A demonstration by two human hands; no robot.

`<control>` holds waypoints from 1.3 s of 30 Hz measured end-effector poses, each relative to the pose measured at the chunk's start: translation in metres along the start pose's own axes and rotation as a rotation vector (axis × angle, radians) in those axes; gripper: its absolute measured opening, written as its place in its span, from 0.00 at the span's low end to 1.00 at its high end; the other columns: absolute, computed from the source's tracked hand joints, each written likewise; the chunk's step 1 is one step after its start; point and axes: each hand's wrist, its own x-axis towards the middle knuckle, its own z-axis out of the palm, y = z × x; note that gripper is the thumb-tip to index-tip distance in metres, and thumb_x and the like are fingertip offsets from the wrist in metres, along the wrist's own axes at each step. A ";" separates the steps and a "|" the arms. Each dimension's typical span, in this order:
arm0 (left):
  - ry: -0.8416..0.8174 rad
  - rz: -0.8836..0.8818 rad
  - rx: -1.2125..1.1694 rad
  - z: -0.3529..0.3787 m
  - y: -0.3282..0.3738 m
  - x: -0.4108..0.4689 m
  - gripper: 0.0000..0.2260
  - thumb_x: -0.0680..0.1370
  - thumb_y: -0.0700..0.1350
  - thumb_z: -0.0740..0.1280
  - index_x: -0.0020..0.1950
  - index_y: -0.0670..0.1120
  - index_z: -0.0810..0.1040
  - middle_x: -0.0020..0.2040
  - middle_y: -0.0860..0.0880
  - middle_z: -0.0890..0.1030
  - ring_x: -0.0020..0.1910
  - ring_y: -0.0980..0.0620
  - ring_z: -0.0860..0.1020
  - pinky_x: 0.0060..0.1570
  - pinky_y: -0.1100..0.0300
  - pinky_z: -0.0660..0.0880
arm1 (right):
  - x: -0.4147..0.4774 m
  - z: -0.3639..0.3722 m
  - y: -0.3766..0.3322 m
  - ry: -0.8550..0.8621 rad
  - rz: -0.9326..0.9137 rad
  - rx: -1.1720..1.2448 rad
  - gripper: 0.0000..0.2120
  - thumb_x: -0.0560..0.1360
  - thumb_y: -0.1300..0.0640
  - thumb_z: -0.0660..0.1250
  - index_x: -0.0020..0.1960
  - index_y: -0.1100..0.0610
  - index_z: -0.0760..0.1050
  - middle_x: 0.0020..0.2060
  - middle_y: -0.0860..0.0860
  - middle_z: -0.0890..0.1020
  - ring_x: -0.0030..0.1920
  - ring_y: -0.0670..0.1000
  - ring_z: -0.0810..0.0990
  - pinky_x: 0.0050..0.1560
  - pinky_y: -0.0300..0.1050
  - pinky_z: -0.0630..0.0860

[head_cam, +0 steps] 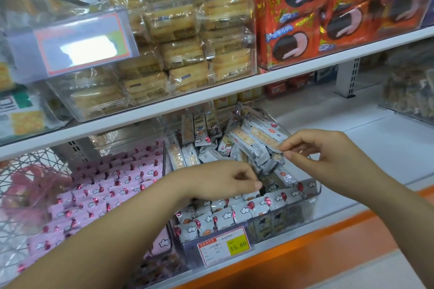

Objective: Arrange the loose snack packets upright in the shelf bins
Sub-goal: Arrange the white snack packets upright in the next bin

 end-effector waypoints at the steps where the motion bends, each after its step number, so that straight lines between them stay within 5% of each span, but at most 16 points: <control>1: -0.029 -0.023 -0.002 -0.005 0.007 0.001 0.16 0.79 0.61 0.57 0.50 0.49 0.73 0.40 0.49 0.74 0.38 0.51 0.73 0.41 0.60 0.68 | 0.000 -0.001 0.001 0.000 -0.006 -0.016 0.07 0.72 0.60 0.71 0.43 0.48 0.81 0.39 0.40 0.83 0.43 0.36 0.78 0.44 0.25 0.71; 2: -0.057 -0.046 0.005 -0.009 0.013 0.004 0.18 0.78 0.63 0.55 0.48 0.49 0.73 0.46 0.60 0.60 0.43 0.62 0.58 0.42 0.59 0.68 | 0.000 -0.003 0.002 -0.001 -0.013 -0.032 0.06 0.72 0.59 0.71 0.43 0.47 0.81 0.40 0.40 0.83 0.44 0.36 0.78 0.44 0.25 0.71; 3: -0.085 -0.076 0.016 -0.012 0.017 0.006 0.22 0.77 0.66 0.54 0.50 0.48 0.74 0.58 0.51 0.69 0.57 0.54 0.68 0.46 0.58 0.71 | -0.001 -0.005 0.003 -0.004 -0.023 -0.050 0.05 0.71 0.57 0.71 0.44 0.46 0.80 0.40 0.39 0.83 0.46 0.36 0.77 0.45 0.25 0.70; 5: -0.172 -0.131 0.016 -0.018 0.021 0.012 0.33 0.71 0.71 0.53 0.60 0.45 0.74 0.61 0.50 0.72 0.59 0.51 0.72 0.62 0.51 0.71 | -0.002 -0.008 0.005 -0.044 -0.048 -0.103 0.05 0.69 0.50 0.71 0.44 0.41 0.78 0.43 0.37 0.81 0.49 0.35 0.76 0.48 0.27 0.70; 8: -0.356 -0.144 0.127 -0.022 0.024 0.021 0.42 0.66 0.74 0.54 0.71 0.49 0.68 0.72 0.50 0.69 0.68 0.50 0.70 0.70 0.47 0.65 | -0.004 -0.010 0.008 -0.163 -0.071 -0.197 0.09 0.67 0.46 0.72 0.45 0.38 0.76 0.46 0.34 0.79 0.53 0.35 0.74 0.51 0.30 0.69; 14: -0.546 -0.125 0.282 -0.018 0.021 0.045 0.39 0.74 0.68 0.59 0.78 0.47 0.55 0.78 0.50 0.57 0.76 0.51 0.56 0.74 0.52 0.56 | -0.012 -0.018 0.018 -0.242 -0.120 -0.300 0.18 0.63 0.40 0.74 0.51 0.37 0.76 0.54 0.30 0.72 0.61 0.28 0.61 0.59 0.19 0.54; 20: -0.592 -0.114 0.116 -0.017 0.008 0.045 0.63 0.51 0.80 0.60 0.79 0.48 0.49 0.79 0.51 0.49 0.77 0.52 0.50 0.75 0.48 0.50 | -0.027 -0.019 0.028 -0.362 -0.046 -0.395 0.24 0.62 0.31 0.69 0.55 0.31 0.67 0.66 0.28 0.54 0.70 0.32 0.45 0.71 0.35 0.51; 27: -0.554 -0.162 0.139 -0.011 0.007 0.052 0.50 0.67 0.74 0.61 0.79 0.50 0.47 0.79 0.53 0.46 0.77 0.54 0.47 0.76 0.50 0.48 | -0.029 -0.010 0.030 -0.408 -0.047 -0.441 0.30 0.62 0.32 0.70 0.63 0.36 0.69 0.71 0.32 0.49 0.72 0.38 0.44 0.72 0.39 0.51; 34: -0.551 -0.144 -0.072 0.001 0.003 0.057 0.60 0.57 0.78 0.66 0.79 0.50 0.47 0.79 0.54 0.46 0.77 0.55 0.48 0.76 0.47 0.48 | -0.025 -0.003 0.027 -0.461 -0.044 -0.459 0.31 0.64 0.34 0.70 0.65 0.39 0.69 0.72 0.35 0.50 0.71 0.38 0.46 0.69 0.39 0.61; 39: -0.480 -0.148 -0.159 0.006 0.004 0.054 0.43 0.70 0.66 0.65 0.78 0.55 0.48 0.79 0.55 0.48 0.77 0.54 0.49 0.72 0.55 0.51 | -0.024 -0.003 0.028 -0.451 -0.054 -0.429 0.32 0.64 0.34 0.71 0.65 0.39 0.69 0.70 0.34 0.54 0.70 0.36 0.48 0.67 0.38 0.63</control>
